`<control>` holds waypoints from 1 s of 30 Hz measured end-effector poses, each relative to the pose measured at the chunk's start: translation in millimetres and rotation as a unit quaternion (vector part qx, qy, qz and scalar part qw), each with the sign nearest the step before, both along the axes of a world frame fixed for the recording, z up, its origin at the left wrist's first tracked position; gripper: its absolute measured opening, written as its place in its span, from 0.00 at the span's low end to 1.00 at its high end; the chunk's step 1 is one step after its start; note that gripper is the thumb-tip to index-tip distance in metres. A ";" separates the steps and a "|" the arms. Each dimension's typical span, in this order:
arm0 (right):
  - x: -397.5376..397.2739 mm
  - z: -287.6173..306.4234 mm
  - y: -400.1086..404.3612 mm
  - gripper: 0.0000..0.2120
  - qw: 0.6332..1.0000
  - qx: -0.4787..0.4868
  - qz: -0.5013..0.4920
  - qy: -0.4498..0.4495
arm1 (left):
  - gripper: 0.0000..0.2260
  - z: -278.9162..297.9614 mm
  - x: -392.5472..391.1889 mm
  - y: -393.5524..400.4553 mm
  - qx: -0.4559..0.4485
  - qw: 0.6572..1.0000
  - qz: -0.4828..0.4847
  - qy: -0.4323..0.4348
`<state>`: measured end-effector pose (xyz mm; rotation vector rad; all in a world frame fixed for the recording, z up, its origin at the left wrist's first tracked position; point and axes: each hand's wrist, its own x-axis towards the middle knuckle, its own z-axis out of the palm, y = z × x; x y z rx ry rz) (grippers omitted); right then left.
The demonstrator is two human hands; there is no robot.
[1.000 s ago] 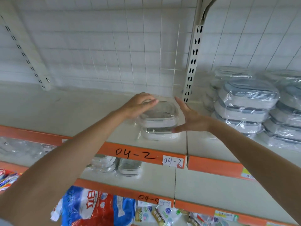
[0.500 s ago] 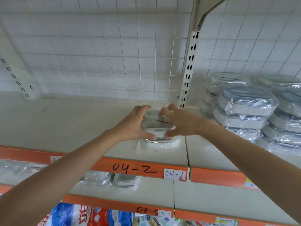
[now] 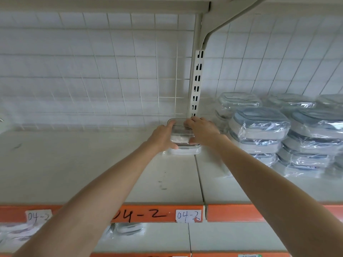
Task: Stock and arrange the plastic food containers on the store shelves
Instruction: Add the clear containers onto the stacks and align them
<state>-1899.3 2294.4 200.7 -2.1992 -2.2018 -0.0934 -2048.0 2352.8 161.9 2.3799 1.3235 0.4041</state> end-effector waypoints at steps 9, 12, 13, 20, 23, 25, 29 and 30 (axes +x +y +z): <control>-2.2 -1.9 -2.9 0.30 1.000 0.009 -0.009 -0.021 | 0.43 3.8 -5.0 -2.3 0.011 1.000 0.001 0.008; 0.3 0.2 -3.8 0.30 0.999 -0.006 0.001 -0.040 | 0.35 11.5 -15.1 -6.6 0.008 1.000 0.011 0.027; 0.8 1.4 -3.8 0.30 0.999 -0.007 0.005 -0.054 | 0.31 12.3 -19.6 -9.3 0.023 0.999 0.019 0.037; -36.1 -7.1 -11.4 0.24 0.980 0.108 0.144 -0.090 | 0.13 -0.8 -77.1 -39.8 0.084 0.983 0.050 0.156; -65.6 -12.6 -25.5 0.21 0.966 0.024 0.251 -0.052 | 0.13 -0.4 -104.7 -56.9 0.096 0.966 0.029 0.238; -81.8 -14.6 -36.0 0.20 0.950 -0.068 0.300 -0.050 | 0.14 1.9 -122.4 -67.1 0.122 0.945 0.007 0.305; -101.9 -13.5 -47.5 0.19 0.946 -0.081 0.310 -0.047 | 0.15 8.9 -152.8 -85.2 0.173 0.923 0.002 0.343; -107.7 -13.1 -51.0 0.19 0.947 -0.072 0.309 -0.042 | 0.15 9.1 -159.2 -91.1 0.180 0.924 0.005 0.338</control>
